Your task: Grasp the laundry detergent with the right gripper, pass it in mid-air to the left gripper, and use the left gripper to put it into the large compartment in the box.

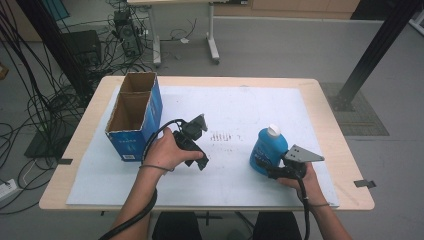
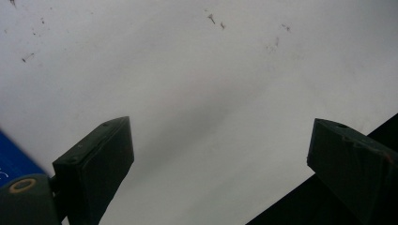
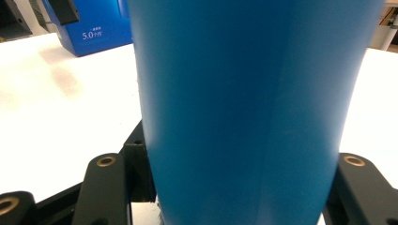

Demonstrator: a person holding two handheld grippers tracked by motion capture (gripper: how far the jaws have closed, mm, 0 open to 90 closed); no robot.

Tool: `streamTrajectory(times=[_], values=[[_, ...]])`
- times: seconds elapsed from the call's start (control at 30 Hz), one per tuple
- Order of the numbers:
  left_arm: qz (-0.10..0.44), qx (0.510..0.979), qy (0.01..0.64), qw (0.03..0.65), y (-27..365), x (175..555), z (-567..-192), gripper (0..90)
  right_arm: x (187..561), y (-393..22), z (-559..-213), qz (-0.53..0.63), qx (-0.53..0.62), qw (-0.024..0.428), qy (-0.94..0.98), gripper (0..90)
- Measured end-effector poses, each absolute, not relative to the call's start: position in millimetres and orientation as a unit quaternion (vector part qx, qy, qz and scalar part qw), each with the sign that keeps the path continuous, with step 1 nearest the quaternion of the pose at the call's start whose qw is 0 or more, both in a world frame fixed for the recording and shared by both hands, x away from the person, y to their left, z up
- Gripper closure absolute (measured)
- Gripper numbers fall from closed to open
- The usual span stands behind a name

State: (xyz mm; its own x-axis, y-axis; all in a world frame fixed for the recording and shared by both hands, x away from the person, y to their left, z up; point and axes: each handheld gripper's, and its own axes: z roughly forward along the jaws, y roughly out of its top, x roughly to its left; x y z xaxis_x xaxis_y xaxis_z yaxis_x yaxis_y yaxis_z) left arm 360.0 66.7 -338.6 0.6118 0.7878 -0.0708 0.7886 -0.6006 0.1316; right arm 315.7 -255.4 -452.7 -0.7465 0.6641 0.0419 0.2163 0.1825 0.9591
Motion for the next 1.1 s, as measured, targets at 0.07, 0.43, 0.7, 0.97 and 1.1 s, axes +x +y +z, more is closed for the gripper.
streamTrajectory(times=[0.07,0.43,0.7,0.97,1.1], values=[[-0.003,0.895,0.441,0.075,66.3,359.8,-338.5,7.9,315.7,-255.3,-452.7,0.566,0.295,0.198,0.744,40.5],[-0.003,0.895,0.44,0.075,64.7,360.0,-338.0,7.9,315.3,-255.3,-453.1,0.567,0.295,0.2,0.743,40.5],[-0.003,0.896,0.437,0.074,63.7,360.3,-338.2,7.9,315.1,-255.0,-452.9,0.566,0.295,0.201,0.743,40.6],[-0.003,0.896,0.438,0.075,65.0,359.8,-339.0,7.9,315.2,-255.0,-452.8,0.566,0.295,0.201,0.743,40.6],[-0.003,0.896,0.438,0.075,65.3,359.8,-338.9,7.9,315.0,-254.9,-453.0,0.566,0.295,0.202,0.743,40.7]])
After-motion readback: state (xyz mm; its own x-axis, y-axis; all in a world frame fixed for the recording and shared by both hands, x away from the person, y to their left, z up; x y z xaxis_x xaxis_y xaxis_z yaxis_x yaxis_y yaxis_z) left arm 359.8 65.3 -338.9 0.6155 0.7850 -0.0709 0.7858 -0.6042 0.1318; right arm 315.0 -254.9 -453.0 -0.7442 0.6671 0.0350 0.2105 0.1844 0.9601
